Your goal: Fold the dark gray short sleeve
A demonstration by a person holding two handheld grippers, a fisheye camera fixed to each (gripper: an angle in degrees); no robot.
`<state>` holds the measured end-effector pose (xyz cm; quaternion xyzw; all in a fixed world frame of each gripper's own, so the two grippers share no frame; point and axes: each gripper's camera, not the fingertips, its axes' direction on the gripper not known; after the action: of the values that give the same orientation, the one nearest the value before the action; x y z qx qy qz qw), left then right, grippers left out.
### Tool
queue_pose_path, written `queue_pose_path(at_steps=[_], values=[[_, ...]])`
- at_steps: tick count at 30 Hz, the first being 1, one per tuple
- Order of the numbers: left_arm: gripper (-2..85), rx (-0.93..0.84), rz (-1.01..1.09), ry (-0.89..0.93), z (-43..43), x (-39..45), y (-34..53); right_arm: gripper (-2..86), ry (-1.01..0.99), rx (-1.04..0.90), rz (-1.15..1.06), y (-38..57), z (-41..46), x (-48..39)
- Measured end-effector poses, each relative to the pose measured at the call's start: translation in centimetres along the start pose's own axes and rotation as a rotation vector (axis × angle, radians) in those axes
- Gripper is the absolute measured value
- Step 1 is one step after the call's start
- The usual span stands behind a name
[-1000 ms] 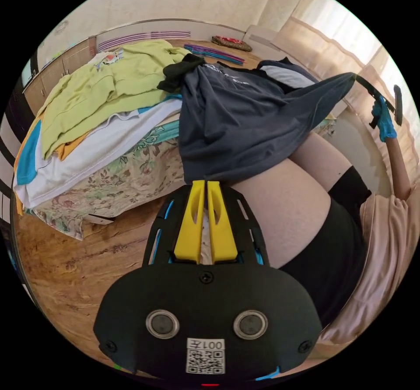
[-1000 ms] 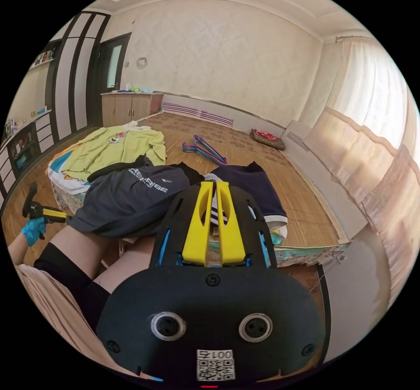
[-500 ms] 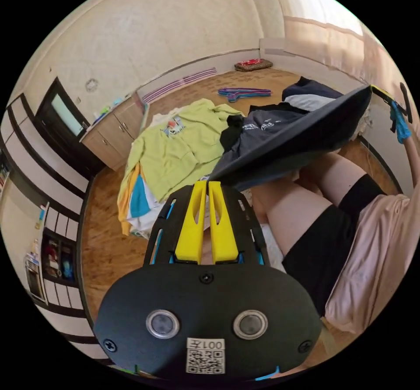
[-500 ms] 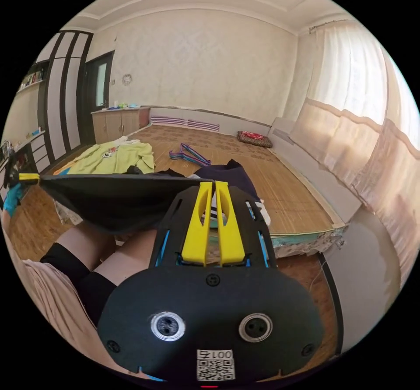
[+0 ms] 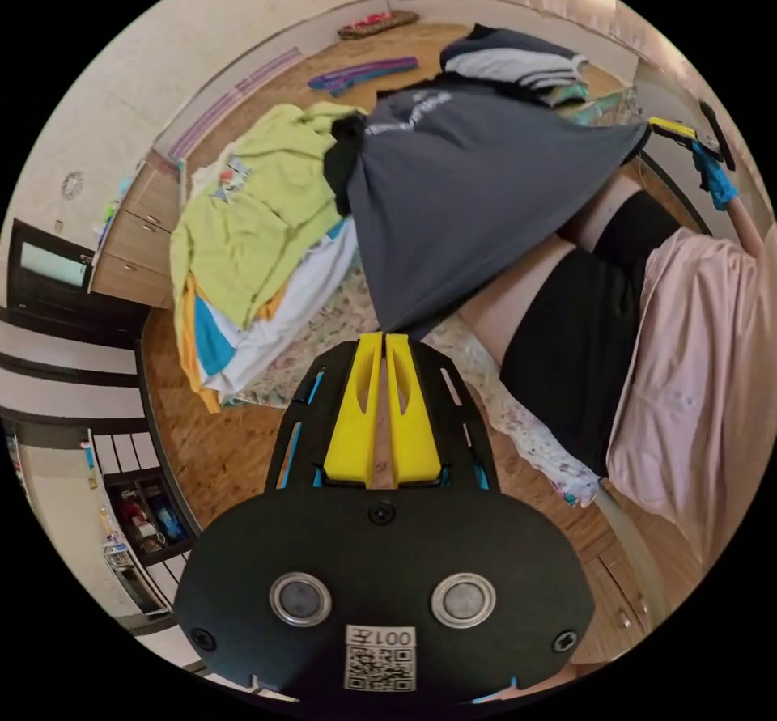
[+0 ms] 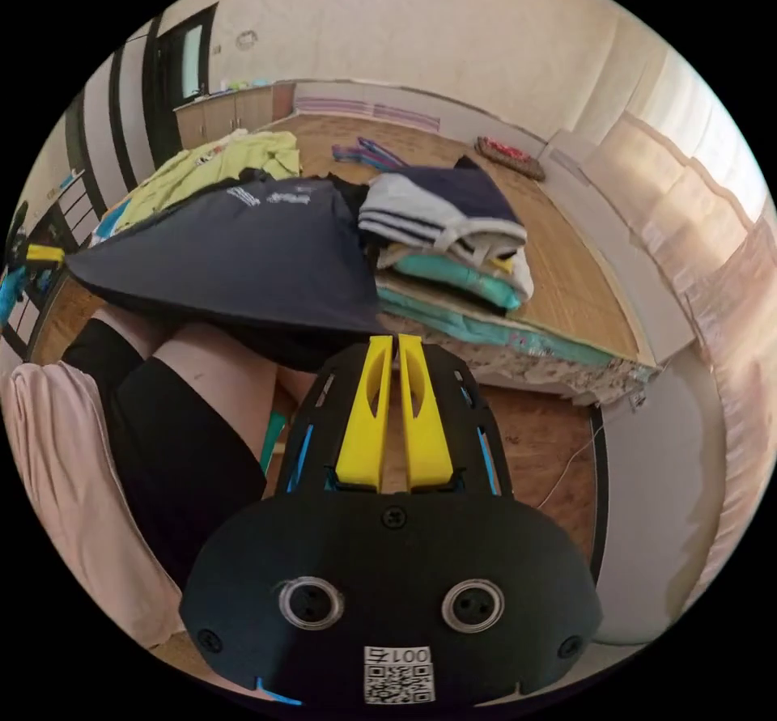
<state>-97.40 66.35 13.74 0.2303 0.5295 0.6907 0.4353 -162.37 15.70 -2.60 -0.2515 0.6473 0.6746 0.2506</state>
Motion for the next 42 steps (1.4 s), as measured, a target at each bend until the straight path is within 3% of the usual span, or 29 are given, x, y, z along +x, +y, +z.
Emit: queue_pose_path(at_steps=[4, 6, 10, 17, 23, 30, 37, 42], values=[[-1.7, 0.070, -0.010, -0.078, -5.4, -2.2, -0.1, 0.9, -0.030, 0.109, -0.081, -2.0, -4.7, 1.2], [-1.7, 0.052, 0.018, -0.110, -6.0, -2.1, 0.0, 0.8, -0.071, 0.064, -0.103, -2.1, -4.8, 1.6], [-1.7, -0.076, 0.081, -0.088, -2.7, -1.0, -0.2, 0.4, -0.063, -0.089, -0.079, 0.0, -0.2, 1.5], [-1.7, -0.123, 0.020, 0.057, 3.7, -0.5, 0.3, 0.2, -0.072, -0.200, 0.019, 4.1, 7.5, 0.2], [-1.7, -0.106, -0.014, 0.002, 3.1, -2.4, -0.2, 0.1, -0.014, -0.073, 0.083, 3.1, 6.5, 0.6], [-1.7, 0.012, 0.019, -0.137, -4.7, -7.9, -1.1, 0.2, -0.096, 0.097, -0.219, -1.1, -1.0, 0.7], [-1.7, -0.182, 0.246, 0.074, -2.1, -9.8, -1.1, 0.1, -0.304, -0.185, -0.261, 1.2, 2.9, 1.1], [-1.6, -0.172, 0.345, 0.263, 2.6, -9.6, -1.2, 0.2, -0.348, -0.294, -0.207, 2.8, 7.3, 0.2]])
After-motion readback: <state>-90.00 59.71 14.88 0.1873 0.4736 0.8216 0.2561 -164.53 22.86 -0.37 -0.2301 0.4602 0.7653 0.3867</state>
